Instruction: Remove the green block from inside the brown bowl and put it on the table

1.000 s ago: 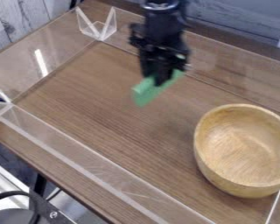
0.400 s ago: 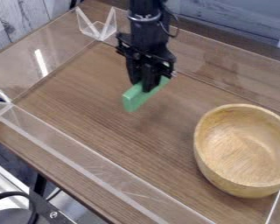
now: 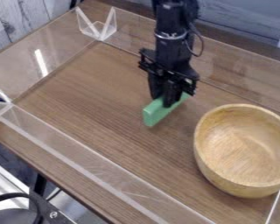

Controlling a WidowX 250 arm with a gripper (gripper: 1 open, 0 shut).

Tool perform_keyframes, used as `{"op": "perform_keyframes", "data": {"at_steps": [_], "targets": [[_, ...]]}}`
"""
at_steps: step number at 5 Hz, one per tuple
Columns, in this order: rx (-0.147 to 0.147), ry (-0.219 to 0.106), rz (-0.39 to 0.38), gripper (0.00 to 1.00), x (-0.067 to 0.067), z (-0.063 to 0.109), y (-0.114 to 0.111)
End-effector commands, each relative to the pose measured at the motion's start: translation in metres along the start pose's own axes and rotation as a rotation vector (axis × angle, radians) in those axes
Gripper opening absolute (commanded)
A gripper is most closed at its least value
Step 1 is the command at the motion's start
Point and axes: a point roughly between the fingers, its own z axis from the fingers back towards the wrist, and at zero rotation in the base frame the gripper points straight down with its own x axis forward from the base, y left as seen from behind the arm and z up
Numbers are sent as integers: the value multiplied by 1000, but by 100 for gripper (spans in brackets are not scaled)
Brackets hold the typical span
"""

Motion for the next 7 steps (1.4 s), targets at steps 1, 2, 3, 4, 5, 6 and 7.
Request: {"op": "perform_keyframes", "data": {"at_steps": [1, 2, 3, 4, 5, 6, 7], "targets": [[12, -82, -3, 0, 15, 24, -2], [13, -85, -2, 0, 17, 24, -1], [14, -85, -1, 0, 20, 23, 1], [16, -82, 3, 0, 22, 21, 4], [17, -89, 3, 0, 23, 24, 4], [17, -96, 1, 0, 23, 28, 3], [20, -120, 10, 0, 20, 40, 6]]}}
